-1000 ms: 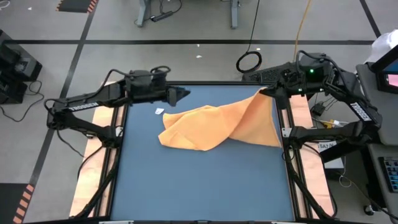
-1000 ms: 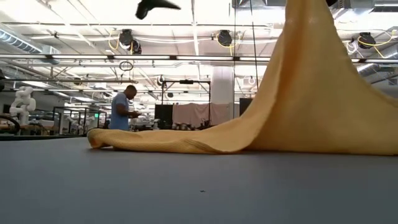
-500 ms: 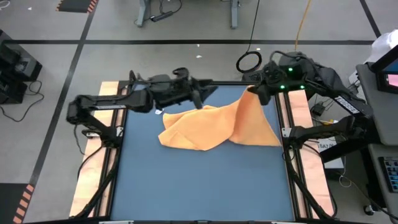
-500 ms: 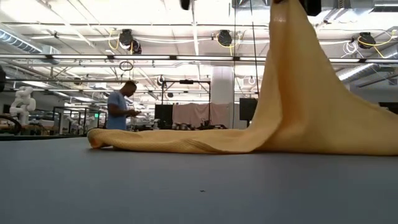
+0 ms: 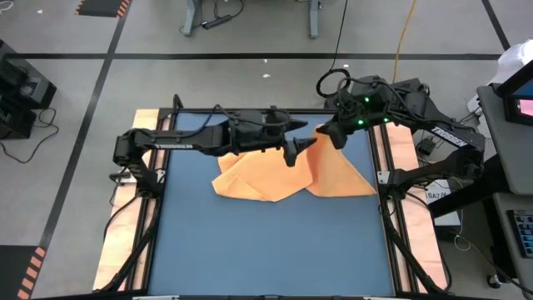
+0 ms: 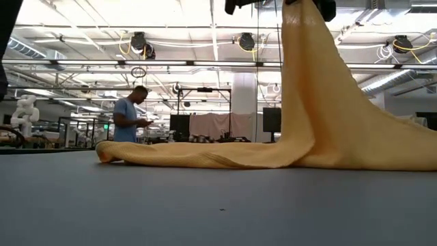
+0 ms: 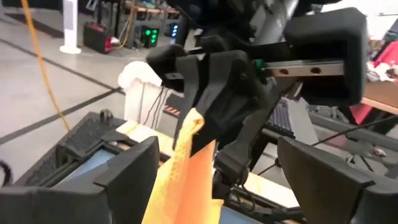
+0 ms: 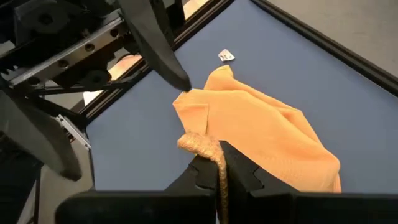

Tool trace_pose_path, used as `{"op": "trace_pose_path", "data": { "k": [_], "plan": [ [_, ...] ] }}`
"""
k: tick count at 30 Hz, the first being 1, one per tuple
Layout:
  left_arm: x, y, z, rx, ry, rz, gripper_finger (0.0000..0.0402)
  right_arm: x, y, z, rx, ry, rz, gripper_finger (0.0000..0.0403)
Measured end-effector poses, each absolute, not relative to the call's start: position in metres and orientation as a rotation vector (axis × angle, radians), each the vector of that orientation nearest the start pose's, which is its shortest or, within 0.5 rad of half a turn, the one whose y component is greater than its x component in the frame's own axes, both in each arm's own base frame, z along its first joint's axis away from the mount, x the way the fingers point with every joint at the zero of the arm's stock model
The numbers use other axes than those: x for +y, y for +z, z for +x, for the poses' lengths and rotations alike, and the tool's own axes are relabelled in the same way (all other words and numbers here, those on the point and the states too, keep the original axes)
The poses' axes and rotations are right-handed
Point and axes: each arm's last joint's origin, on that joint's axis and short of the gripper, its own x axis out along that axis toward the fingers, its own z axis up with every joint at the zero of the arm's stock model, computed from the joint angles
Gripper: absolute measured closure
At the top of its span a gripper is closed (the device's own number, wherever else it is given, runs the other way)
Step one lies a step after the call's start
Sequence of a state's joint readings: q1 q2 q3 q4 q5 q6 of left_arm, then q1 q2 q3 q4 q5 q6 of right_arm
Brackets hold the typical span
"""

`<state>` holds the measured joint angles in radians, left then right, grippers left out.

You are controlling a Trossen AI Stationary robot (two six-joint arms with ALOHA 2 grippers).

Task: Roll towel
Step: Roll the yellow towel

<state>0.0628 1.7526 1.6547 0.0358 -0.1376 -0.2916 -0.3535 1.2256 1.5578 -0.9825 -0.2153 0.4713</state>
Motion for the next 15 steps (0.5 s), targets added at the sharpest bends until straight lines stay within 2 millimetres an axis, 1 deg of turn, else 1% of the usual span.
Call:
{"op": "trace_pose_path", "data": {
  "k": [5, 10, 15],
  "plan": [
    [0.0272, 0.3886, 0.4165, 0.047, 0.192, -0.222, 0.0099, -0.0657, 0.4304, 0.2091, 0.593, -0.261, 0.631, 0.0403],
    [0.0277, 0.3892, 0.4163, 0.047, 0.193, -0.174, 0.0129, -0.0623, 0.4304, 0.2101, 0.598, -0.243, 0.616, 0.0403],
    [0.0286, 0.3862, 0.4179, 0.061, 0.195, -0.158, 0.0151, -0.0611, 0.4304, 0.2105, 0.601, -0.236, 0.61, 0.0403]
  ]
}}
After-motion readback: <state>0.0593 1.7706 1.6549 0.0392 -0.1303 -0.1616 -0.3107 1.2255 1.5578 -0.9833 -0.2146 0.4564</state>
